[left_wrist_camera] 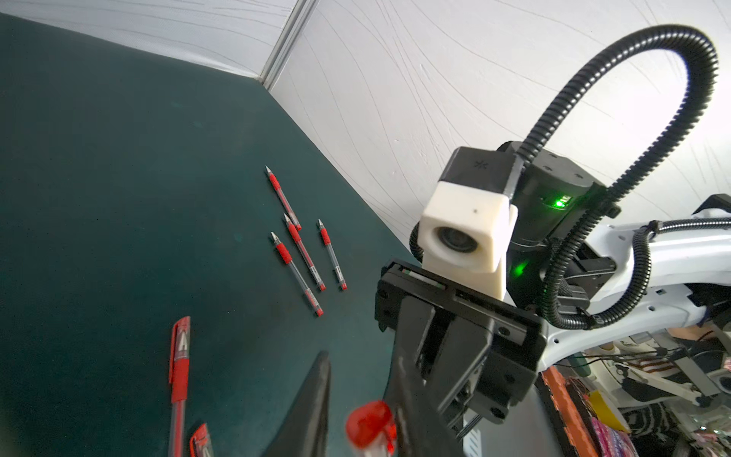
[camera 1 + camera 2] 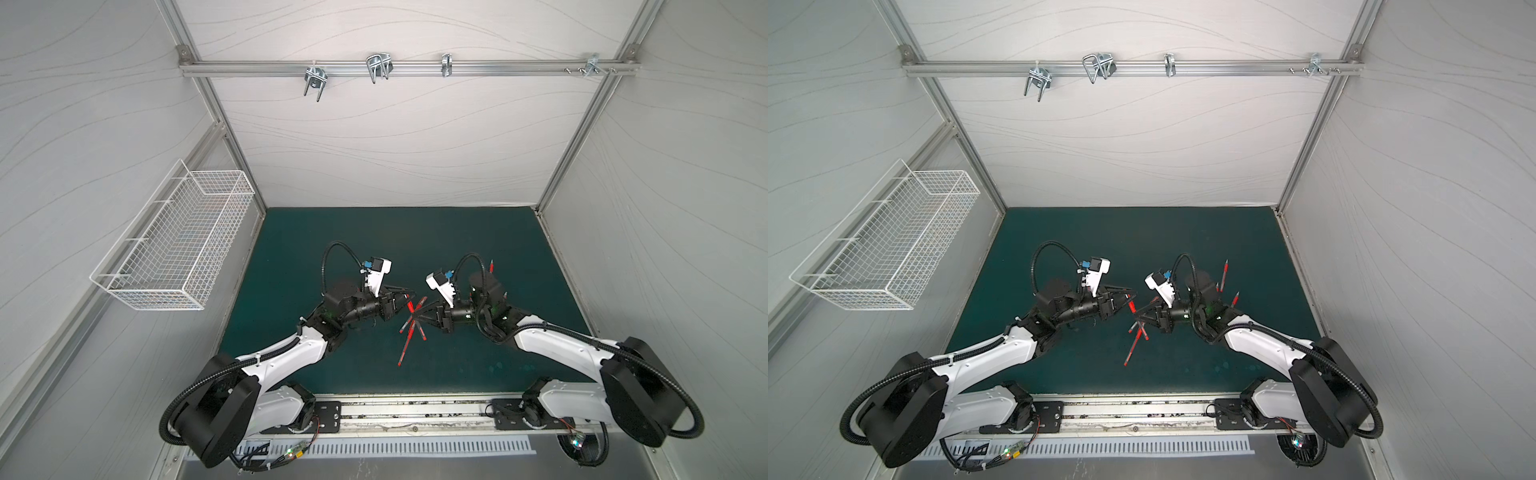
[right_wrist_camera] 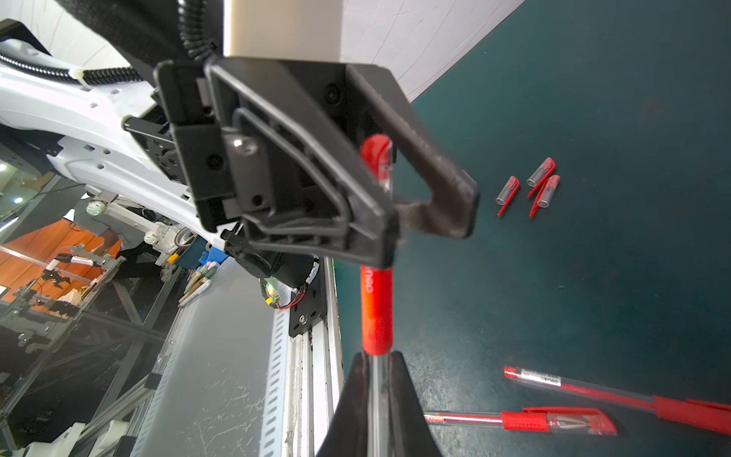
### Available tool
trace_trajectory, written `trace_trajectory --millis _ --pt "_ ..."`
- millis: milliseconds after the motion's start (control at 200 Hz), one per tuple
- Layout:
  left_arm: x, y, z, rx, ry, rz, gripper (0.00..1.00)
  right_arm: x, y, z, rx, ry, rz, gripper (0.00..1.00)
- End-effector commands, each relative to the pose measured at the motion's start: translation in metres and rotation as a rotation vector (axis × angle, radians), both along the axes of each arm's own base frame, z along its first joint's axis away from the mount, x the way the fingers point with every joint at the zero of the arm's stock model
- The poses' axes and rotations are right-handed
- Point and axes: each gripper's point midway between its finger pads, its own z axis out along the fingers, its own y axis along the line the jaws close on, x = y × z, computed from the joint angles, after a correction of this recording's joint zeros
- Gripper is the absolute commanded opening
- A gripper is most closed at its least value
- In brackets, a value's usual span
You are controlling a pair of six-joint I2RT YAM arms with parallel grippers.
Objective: Remove pen caps from pens
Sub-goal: Pass the pen, then open the pen cap on the pen.
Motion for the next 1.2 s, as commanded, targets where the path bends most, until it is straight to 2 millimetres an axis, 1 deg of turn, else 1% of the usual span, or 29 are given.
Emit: trace_trajectory --millis 0,55,160,240,310,415,580,740,945,1005,1100,1190 --pt "0.002 -0.005 0.023 -0.043 -0.070 -0.021 0.17 -0.002 0.006 0.011 0.032 -0.043 0.038 0.00" --pt "0.001 -0.005 0.022 -0.042 -0.072 -0.022 0.11 -0.001 0.006 0.011 0.031 -0.041 0.035 0.03" --pt "0.002 -0.003 0.023 -0.038 -0.077 -0.008 0.03 0.002 0.005 0.010 0.020 -0.044 0.009 0.24" --pt "0.003 0.000 0.023 -0.031 -0.082 0.008 0.00 0.009 0.001 0.013 0.010 -0.071 -0.060 0.33" --pt "0.006 0.002 0.021 -0.022 -0.083 0.032 0.00 0.016 -0.006 0.016 0.001 -0.126 -0.155 0.37" --pt "0.007 0.004 0.020 -0.017 -0.086 0.051 0.00 0.021 -0.010 0.019 -0.024 -0.200 -0.254 0.41" --pt "0.007 0.006 0.021 -0.016 -0.087 0.058 0.00 0.017 -0.004 0.020 -0.046 -0.261 -0.297 0.43" --pt "0.007 0.006 0.021 -0.019 -0.086 0.060 0.00 0.018 0.001 0.015 -0.077 -0.253 -0.317 0.42" --pt "0.007 0.004 0.022 -0.029 -0.074 0.050 0.00 0.010 0.016 0.010 -0.084 -0.227 -0.229 0.33" --pt "0.007 0.003 0.023 -0.037 -0.071 0.045 0.00 0.009 0.021 0.008 -0.092 -0.212 -0.208 0.29" --pt "0.004 0.003 0.025 -0.042 -0.071 0.038 0.00 0.008 0.024 0.007 -0.080 -0.204 -0.198 0.18" --pt "0.004 0.004 0.024 -0.034 -0.073 0.043 0.00 0.008 0.025 0.010 -0.063 -0.212 -0.195 0.07"
